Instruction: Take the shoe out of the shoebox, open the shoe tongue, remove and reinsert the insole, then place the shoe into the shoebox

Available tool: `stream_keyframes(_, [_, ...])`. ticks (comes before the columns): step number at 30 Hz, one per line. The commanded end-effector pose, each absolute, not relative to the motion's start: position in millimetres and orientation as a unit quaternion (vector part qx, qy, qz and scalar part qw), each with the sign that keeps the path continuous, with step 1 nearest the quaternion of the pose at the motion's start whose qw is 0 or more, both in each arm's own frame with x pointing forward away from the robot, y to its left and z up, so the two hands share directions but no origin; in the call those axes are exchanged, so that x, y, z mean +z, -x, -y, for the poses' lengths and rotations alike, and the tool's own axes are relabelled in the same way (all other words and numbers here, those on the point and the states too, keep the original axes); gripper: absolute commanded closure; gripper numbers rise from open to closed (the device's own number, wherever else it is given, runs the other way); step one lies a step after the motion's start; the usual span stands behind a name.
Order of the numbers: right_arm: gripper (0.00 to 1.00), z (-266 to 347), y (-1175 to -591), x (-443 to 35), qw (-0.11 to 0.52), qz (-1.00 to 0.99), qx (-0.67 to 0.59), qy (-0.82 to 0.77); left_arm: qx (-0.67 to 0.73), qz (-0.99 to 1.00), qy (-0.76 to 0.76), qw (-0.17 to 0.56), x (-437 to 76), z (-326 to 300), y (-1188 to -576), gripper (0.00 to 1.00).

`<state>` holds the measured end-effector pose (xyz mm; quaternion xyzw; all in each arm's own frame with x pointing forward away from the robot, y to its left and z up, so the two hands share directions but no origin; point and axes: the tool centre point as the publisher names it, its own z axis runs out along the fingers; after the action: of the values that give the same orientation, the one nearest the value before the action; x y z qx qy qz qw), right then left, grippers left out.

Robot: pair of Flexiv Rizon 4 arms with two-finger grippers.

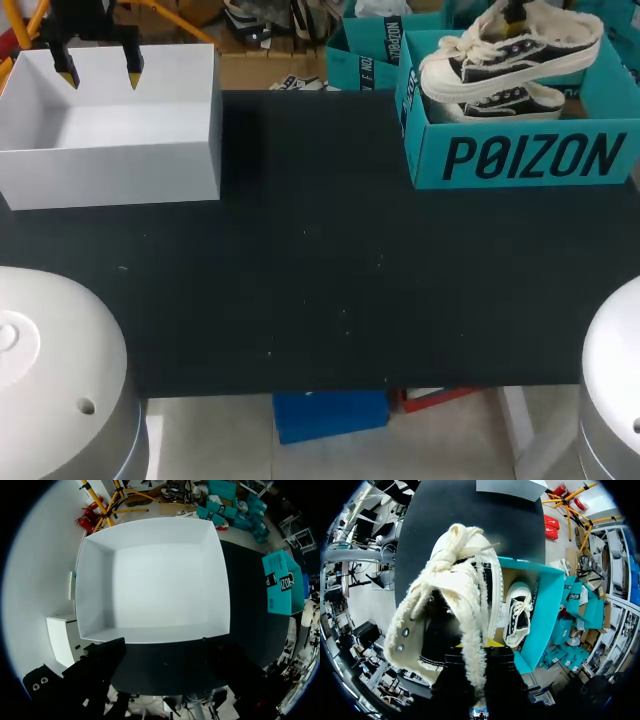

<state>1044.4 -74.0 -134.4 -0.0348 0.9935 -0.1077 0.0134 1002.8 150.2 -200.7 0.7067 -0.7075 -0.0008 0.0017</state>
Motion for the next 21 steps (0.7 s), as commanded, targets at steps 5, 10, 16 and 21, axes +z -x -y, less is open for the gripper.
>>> stream_keyframes(5, [1.0, -8, -979, -128, 0.055, -0.991, -0.12, 0.004, -0.001, 0.707, -0.707, 0.001, -200, -150, -1002, 0.0])
stream_keyframes(10, [1.0, -68, -959, -149, 0.051, -0.993, -0.105, -0.005, -0.001, 0.707, -0.707, 0.001, -200, -150, -1002, 0.0])
stream_keyframes(16, [1.0, -120, -935, -182, 0.045, -0.995, -0.093, -0.015, -0.001, 0.707, -0.707, 0.001, -200, -150, -1002, 0.0])
stream_keyframes(21, [1.0, -153, -921, -211, 0.039, -0.995, -0.088, -0.023, -0.001, 0.707, -0.707, 0.001, -200, -150, -1002, 0.0])
